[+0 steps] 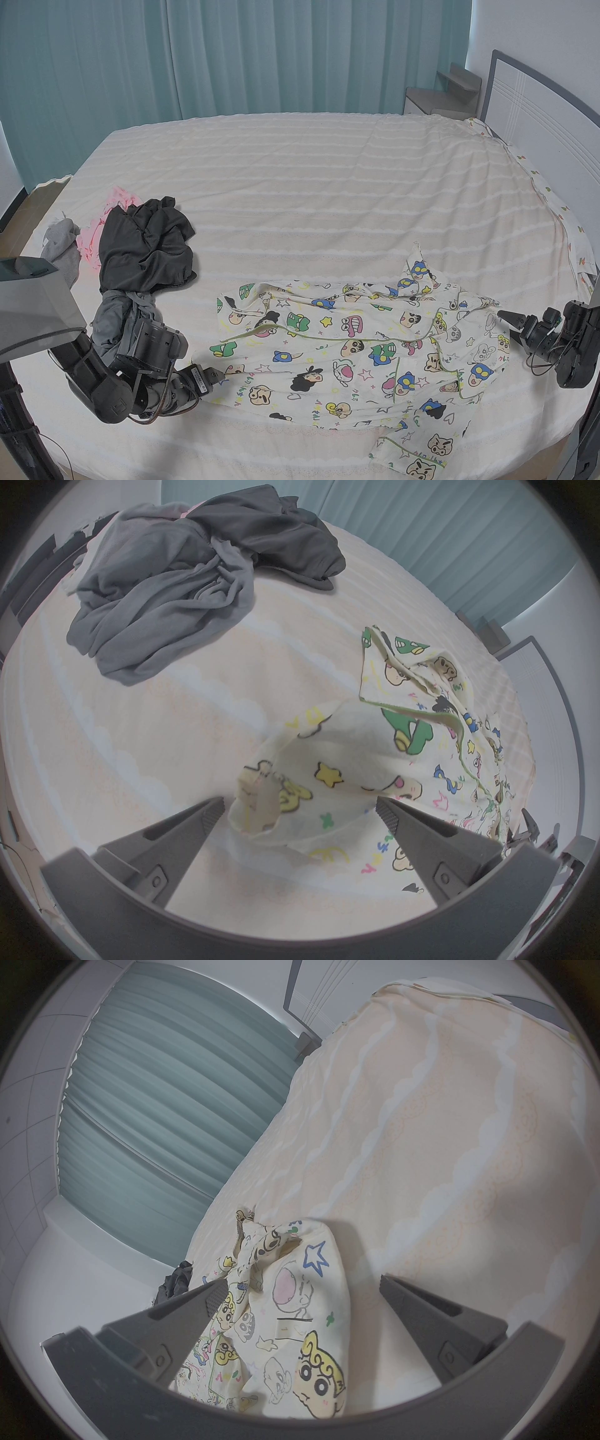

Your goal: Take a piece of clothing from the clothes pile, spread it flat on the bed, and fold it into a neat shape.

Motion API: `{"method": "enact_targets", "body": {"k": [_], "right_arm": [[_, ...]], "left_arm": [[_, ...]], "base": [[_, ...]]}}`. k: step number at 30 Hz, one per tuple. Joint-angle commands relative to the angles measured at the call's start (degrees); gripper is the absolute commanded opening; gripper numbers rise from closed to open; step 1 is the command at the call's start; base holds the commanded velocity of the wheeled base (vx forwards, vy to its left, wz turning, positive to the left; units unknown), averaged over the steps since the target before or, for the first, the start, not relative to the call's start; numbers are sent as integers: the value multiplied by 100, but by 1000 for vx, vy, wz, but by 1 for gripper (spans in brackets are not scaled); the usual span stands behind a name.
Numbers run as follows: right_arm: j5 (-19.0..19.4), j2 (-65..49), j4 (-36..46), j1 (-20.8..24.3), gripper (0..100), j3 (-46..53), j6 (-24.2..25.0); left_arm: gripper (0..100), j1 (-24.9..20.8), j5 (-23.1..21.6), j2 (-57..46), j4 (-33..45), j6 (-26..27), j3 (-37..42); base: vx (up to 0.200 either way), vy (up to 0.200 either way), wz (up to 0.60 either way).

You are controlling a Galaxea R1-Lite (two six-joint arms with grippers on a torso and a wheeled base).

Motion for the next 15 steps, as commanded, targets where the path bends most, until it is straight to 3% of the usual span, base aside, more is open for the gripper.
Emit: {"method": "enact_targets", "body": {"k": [1,2,9,15], "right_arm": [[3,4,-67,-1,100,0,5],[3,-5,-67,-1,100,0,5],[-6,-146,-67,-89,100,-18,23],[-67,-911,21,-54,100,35,76]], "left_arm": [[100,16,85,62,-3,-10,-167],[0,16,137,80,6,-10,-193],[0,51,225,133,6,-10,-158],[0,51,234,80,6,-18,-61]], "base": [[0,0,0],[0,0,0],[0,0,0],[0,0,0]]}}
